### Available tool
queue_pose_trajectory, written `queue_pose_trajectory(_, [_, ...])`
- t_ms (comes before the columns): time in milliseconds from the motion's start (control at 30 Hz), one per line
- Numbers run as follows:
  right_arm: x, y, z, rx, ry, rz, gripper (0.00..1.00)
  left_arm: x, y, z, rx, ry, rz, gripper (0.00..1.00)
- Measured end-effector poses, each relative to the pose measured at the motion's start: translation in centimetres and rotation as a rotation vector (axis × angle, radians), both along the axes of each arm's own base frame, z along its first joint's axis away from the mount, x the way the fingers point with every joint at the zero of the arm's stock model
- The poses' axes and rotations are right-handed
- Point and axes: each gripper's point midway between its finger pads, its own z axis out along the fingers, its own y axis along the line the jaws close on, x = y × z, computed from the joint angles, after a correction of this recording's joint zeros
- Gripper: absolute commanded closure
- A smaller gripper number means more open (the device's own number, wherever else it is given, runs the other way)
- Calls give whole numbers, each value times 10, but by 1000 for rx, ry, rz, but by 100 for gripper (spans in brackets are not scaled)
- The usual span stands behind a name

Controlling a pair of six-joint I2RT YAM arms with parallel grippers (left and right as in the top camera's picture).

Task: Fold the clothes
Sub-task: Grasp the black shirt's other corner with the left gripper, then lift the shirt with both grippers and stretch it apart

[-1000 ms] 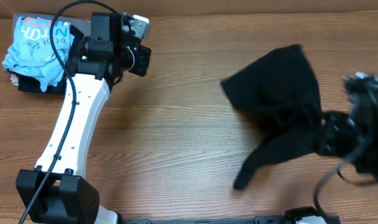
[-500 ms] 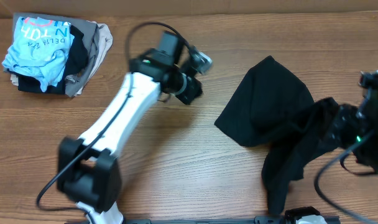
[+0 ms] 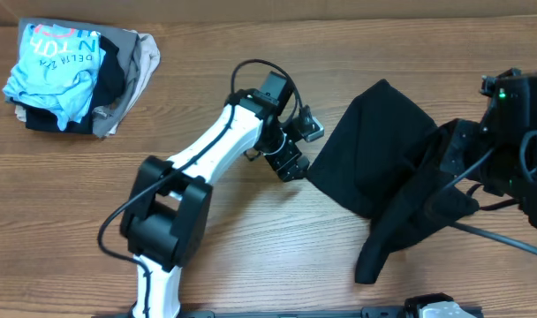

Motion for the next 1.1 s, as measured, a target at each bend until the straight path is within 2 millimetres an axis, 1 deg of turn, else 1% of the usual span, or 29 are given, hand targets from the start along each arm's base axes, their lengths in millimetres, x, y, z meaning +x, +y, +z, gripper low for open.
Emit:
queue_pose_trajectory(67, [0,0,0,-1,0,0,96,0,-6,-12,19,-23,-36,15])
queue_pose_trajectory(167, [0,0,0,-1,0,0,96,-1,-16,-23,61,-73,-84,16])
queue_pose_trajectory(333, [0,0,0,0,1,-1,96,4,-40,-24,103,-220,-153,24])
queue_pose_trajectory(433, [0,0,0,0,1,-2,96,3,-49,-25,143,-293,-206,30])
queue_pose_trajectory(533, [0,0,0,0,1,-3,96,-4,-53,-29,189,-328,-264,36])
queue_pose_trajectory(633, [0,0,0,1,1,-3,96,-10,-53,-37,233,-336,-307,38])
queue_pose_trajectory(767, [0,0,0,0,1,-3,96,-16,-48,-40,264,-320,-328,38])
queue_pose_trajectory(833, [0,0,0,1,1,-2,96,-18,-45,-41,275,-311,-332,41])
queue_pose_trajectory(933, [0,0,0,0,1,-2,96,-18,-44,-41,278,-309,-337,72])
queue_pose_trajectory(967, [0,0,0,1,1,-2,96,-18,-44,-41,278,-309,-337,89])
queue_pose_trajectory(1000, [0,0,0,0,1,-2,96,-18,-44,-41,278,-311,-341,96])
queue_pose_trajectory(1100, [0,0,0,0,1,-2,96,-16,-44,-40,277,-314,-325,96])
